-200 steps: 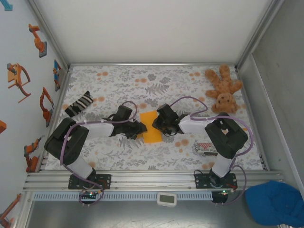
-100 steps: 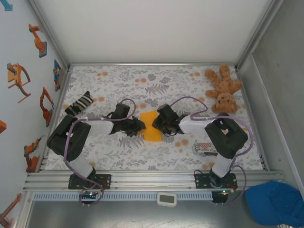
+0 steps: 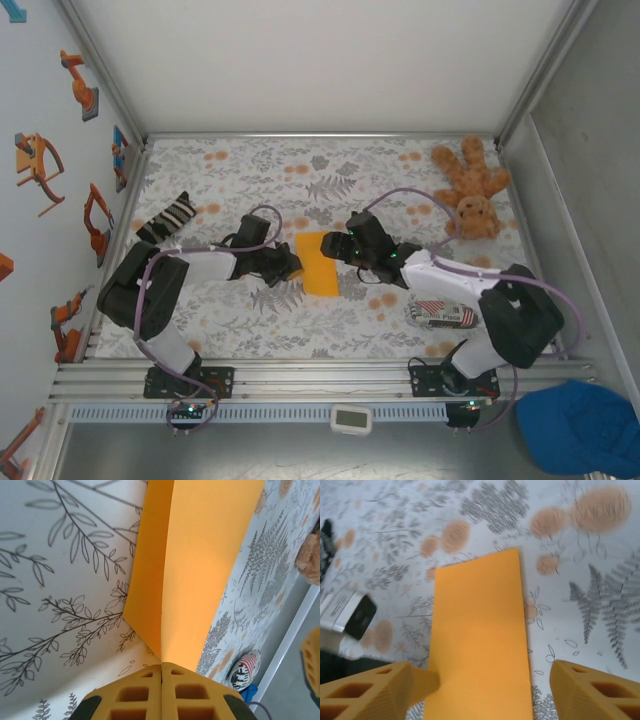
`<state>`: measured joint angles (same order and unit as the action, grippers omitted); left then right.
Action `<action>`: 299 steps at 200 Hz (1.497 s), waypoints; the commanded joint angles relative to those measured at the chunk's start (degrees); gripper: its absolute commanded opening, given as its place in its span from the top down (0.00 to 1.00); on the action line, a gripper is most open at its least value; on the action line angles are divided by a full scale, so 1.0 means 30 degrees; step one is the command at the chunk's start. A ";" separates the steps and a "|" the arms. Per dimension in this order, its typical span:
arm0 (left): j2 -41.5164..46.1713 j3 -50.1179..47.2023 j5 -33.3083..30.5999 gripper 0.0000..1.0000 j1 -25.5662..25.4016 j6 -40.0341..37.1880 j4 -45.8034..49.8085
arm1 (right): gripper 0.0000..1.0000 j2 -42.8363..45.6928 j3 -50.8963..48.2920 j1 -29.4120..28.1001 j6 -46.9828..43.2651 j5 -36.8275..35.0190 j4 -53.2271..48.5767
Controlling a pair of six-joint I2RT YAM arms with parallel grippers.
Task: Fold a paper plane with a square sheet of paper (pick it up from the middle)
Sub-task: Third fold the triangle at the center of the table.
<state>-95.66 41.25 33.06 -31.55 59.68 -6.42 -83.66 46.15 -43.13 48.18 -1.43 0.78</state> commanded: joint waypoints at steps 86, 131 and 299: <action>-0.0619 0.2967 0.0286 1.00 0.1200 -0.0250 0.2186 | 0.01 0.1880 -0.3786 -0.3640 -1.4232 -0.4078 0.5446; -0.0692 0.3267 0.0406 1.00 0.1354 -0.0212 0.2672 | 0.08 -0.0934 -0.3363 -0.5366 -1.7408 -0.5319 0.7091; -0.0693 0.3181 0.0582 1.00 0.1358 -0.0413 0.3048 | 0.61 -0.3996 -0.2951 -0.5723 -1.8980 -0.5979 1.0962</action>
<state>-97.38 49.82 33.56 -27.70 59.64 1.37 -96.53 35.68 -59.90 -9.65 -20.82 32.03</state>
